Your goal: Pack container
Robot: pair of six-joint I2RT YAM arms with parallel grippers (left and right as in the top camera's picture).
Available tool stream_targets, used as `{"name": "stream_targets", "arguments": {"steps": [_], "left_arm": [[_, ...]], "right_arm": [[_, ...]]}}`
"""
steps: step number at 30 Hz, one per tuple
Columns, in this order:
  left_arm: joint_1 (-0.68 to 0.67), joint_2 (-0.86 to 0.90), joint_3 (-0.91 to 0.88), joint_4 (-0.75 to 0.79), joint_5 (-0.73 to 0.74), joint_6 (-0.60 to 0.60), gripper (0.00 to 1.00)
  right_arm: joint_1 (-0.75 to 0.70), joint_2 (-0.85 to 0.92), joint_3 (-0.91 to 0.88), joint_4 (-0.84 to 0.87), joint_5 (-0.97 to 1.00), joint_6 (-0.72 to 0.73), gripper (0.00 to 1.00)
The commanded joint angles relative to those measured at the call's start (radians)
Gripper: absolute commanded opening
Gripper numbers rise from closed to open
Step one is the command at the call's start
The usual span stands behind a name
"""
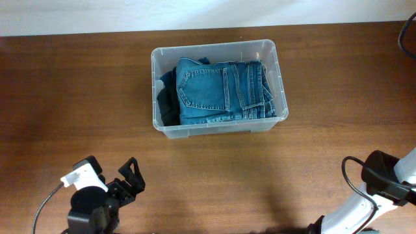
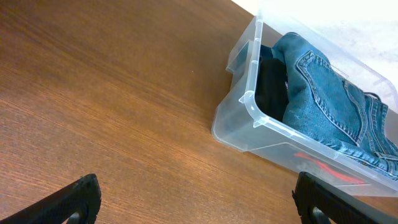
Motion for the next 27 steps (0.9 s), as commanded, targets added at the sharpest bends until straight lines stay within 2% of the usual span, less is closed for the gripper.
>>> {"name": "stream_targets", "arguments": {"steps": [1,7,10,18,20,27], "left_arm": [[0.003,-0.065,-0.048,0.000,-0.004,-0.006,1.00],[0.004,-0.224,-0.182,0.027,-0.015,-0.006,0.99],[0.004,-0.305,-0.267,0.110,-0.016,-0.006,0.99],[0.004,-0.357,-0.434,0.537,-0.140,-0.005,0.99],[0.011,-0.357,-0.497,0.680,-0.146,0.034,0.99],[0.050,-0.357,-0.615,0.925,-0.138,0.087,0.99]], "right_arm": [[-0.002,0.001,-0.002,-0.006,0.008,0.002,0.98],[-0.002,0.001,-0.002,-0.006,0.008,0.002,0.98],[-0.002,0.001,-0.002,-0.006,0.008,0.002,0.98],[-0.002,0.001,-0.002,-0.006,0.008,0.002,0.98],[-0.002,0.001,-0.002,-0.006,0.008,0.002,0.98],[-0.002,0.001,-0.002,-0.006,0.008,0.002,0.98]]}}
